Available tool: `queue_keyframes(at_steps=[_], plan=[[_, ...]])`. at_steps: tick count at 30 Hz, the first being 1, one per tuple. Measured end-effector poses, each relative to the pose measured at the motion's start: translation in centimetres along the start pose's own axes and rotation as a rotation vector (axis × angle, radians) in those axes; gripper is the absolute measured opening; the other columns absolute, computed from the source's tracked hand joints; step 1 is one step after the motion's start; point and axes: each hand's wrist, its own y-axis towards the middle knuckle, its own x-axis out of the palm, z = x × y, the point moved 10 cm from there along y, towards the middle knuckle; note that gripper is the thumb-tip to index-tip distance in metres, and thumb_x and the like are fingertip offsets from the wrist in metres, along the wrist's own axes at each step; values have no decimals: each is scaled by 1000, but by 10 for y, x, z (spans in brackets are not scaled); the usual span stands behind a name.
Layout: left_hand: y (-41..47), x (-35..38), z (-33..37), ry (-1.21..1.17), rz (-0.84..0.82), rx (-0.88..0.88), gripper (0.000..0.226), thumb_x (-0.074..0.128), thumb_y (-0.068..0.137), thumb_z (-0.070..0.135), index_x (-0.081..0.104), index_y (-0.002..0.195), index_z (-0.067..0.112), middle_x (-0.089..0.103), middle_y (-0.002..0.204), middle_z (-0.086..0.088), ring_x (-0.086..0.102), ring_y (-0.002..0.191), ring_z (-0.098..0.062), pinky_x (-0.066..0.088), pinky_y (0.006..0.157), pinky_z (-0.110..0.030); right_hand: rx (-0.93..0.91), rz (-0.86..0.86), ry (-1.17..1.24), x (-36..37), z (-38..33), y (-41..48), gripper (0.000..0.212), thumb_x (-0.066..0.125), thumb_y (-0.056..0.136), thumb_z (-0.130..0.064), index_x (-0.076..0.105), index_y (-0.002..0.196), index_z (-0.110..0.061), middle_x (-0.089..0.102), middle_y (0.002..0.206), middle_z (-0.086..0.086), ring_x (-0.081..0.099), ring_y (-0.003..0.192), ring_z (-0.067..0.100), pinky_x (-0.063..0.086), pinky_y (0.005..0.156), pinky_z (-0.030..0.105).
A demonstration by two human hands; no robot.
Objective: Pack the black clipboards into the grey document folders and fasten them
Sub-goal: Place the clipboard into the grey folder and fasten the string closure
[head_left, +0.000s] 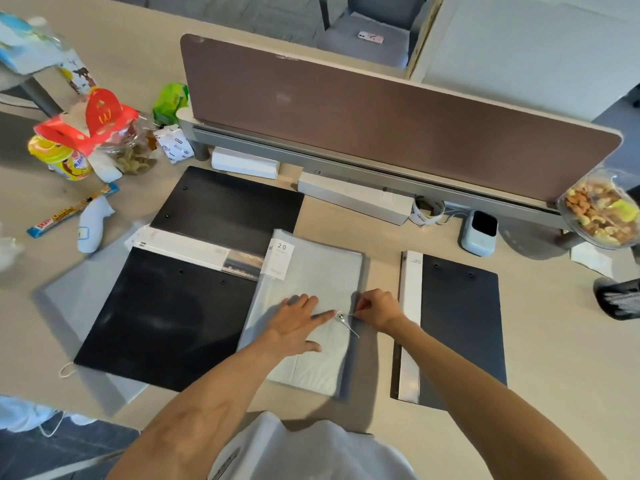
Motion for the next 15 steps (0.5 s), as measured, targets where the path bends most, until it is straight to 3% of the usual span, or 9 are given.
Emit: queue_keyframes(at_steps=[4, 8, 15], plan=[[2, -2, 2, 31, -14, -3, 82, 47, 88, 64, 6, 152, 35, 32, 140, -11, 34, 127, -32, 38, 101, -47, -148, -26, -106, 10, -1, -17, 14, 58, 89, -17, 70, 96, -13, 69, 101, 7, 62, 92, 25, 50, 81, 34], [2, 0, 5, 44, -16, -5, 80, 44, 90, 62, 3, 153, 34, 30, 142, -12, 33, 129, -32, 35, 104, -47, -383, 7, -268, 21, -22, -35, 14, 51, 88, -14, 64, 92, -9, 64, 100, 10, 63, 86, 33, 52, 73, 42], [-10, 12, 2, -88, 44, -96, 84, 40, 93, 59, 1, 154, 18, 6, 163, -10, 8, 150, -29, 9, 122, -46, -522, 99, -381, 29, -39, -48, 15, 52, 89, -7, 59, 103, -4, 59, 100, 15, 61, 85, 35, 48, 65, 40]])
